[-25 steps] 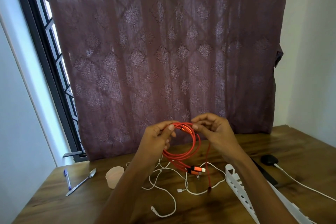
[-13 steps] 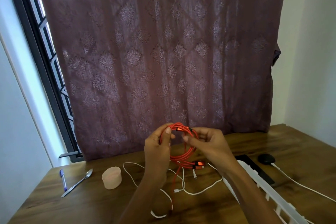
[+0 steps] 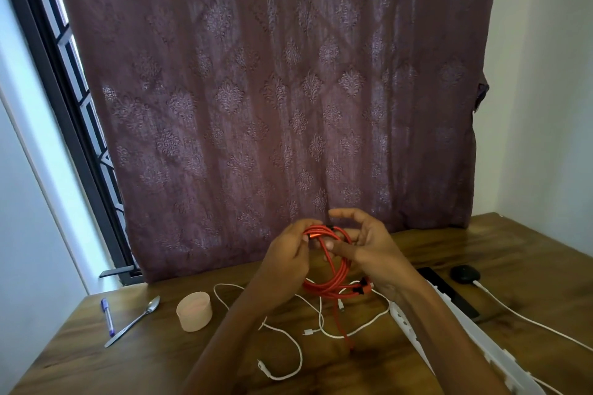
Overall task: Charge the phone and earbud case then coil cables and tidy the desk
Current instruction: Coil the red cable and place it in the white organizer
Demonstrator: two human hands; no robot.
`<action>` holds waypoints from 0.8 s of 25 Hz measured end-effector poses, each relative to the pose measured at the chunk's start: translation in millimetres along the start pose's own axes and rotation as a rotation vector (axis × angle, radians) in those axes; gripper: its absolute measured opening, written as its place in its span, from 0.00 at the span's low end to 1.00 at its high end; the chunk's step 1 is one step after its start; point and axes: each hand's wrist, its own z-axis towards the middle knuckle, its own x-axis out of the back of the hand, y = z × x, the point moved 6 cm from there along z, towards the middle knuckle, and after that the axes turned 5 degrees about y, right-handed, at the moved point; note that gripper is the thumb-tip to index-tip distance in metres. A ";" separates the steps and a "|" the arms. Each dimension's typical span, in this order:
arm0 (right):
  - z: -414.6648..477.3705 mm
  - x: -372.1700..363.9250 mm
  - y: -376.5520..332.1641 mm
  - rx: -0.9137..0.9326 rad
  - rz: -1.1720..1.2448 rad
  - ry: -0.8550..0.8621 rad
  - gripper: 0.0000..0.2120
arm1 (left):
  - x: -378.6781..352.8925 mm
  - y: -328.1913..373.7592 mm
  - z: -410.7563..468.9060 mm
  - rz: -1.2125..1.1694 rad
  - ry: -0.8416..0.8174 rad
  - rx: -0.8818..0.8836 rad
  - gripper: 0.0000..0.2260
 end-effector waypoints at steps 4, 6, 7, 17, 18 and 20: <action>-0.3 -3.0 3.9 -0.044 0.037 -0.003 0.22 | 2.6 -6.8 -1.4 -0.143 0.033 0.101 0.10; -0.3 -3.2 0.9 0.027 -0.081 0.092 0.23 | 9.4 -10.1 -0.8 -0.093 0.185 0.113 0.09; -0.9 -0.6 -4.5 0.121 -0.239 0.176 0.21 | 11.6 -10.3 -1.7 -0.065 0.250 0.118 0.09; -17.4 -26.5 4.2 0.202 -0.739 0.139 0.09 | 23.6 -9.4 -7.9 0.041 0.538 0.047 0.10; -15.1 -26.1 2.5 0.121 -0.614 0.115 0.08 | 24.4 -8.6 -8.7 0.063 0.527 0.016 0.10; -10.1 -22.5 -1.8 -0.046 -0.365 0.113 0.13 | 24.9 -6.5 -11.0 0.134 0.513 -0.068 0.10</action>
